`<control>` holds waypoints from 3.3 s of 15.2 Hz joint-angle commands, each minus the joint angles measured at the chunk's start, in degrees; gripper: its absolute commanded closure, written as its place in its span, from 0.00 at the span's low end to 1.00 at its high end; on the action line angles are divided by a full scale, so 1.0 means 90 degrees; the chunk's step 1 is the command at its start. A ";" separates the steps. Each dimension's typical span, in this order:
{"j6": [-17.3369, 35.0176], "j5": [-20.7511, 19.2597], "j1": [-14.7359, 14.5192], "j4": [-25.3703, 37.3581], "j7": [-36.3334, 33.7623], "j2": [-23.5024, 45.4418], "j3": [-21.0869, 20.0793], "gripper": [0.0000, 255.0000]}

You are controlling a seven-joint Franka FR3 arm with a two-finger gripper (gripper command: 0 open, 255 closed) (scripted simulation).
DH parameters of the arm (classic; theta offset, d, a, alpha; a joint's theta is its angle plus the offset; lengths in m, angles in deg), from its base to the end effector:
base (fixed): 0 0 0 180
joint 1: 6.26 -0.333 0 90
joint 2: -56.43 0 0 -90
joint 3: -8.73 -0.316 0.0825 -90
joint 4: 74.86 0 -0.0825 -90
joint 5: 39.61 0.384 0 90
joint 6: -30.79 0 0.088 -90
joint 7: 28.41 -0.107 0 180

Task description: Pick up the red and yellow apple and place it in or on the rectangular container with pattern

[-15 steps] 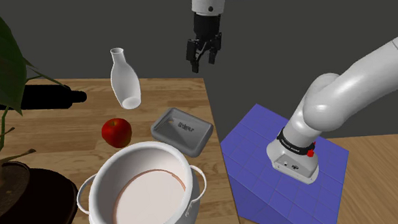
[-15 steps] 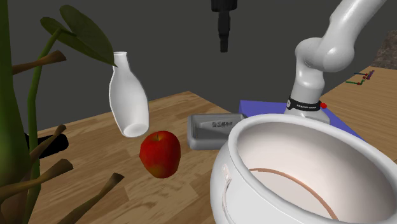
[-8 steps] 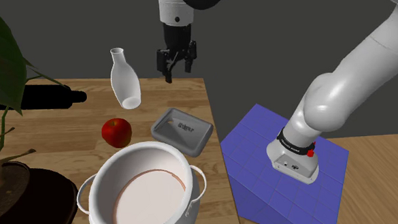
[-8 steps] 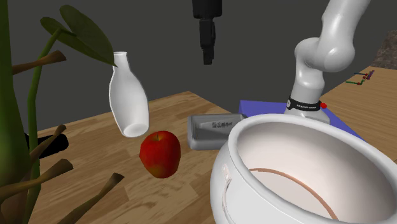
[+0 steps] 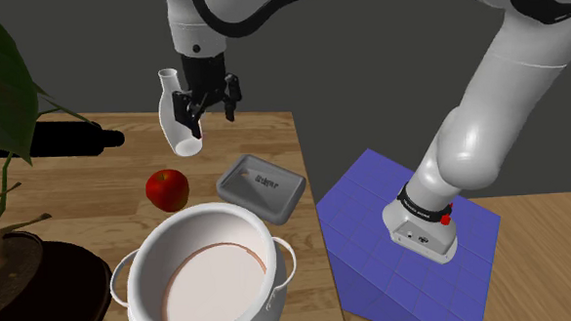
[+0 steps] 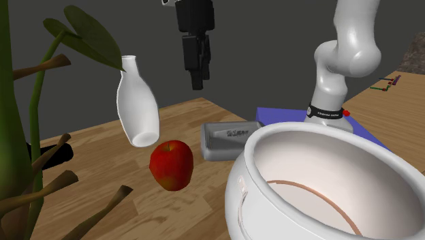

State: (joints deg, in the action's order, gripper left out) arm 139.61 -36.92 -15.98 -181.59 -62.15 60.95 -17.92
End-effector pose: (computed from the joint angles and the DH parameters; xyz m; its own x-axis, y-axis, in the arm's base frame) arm 0.4661 0.3405 0.4735 0.9969 0.0310 -0.0730 0.0276 -0.9985 -0.0464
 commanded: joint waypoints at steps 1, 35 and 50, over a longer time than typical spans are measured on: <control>0.0029 -0.0262 -0.0167 0.0476 -0.0326 0.0545 -0.0094 0.00; 0.0084 -0.1343 -0.1236 0.2667 -0.1319 0.2958 -0.0025 1.00; -0.1117 -0.1259 -0.1331 0.3742 -0.1298 0.2805 -0.0092 1.00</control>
State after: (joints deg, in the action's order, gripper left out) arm 130.48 -48.17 -27.74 -149.11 -73.81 85.92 -18.76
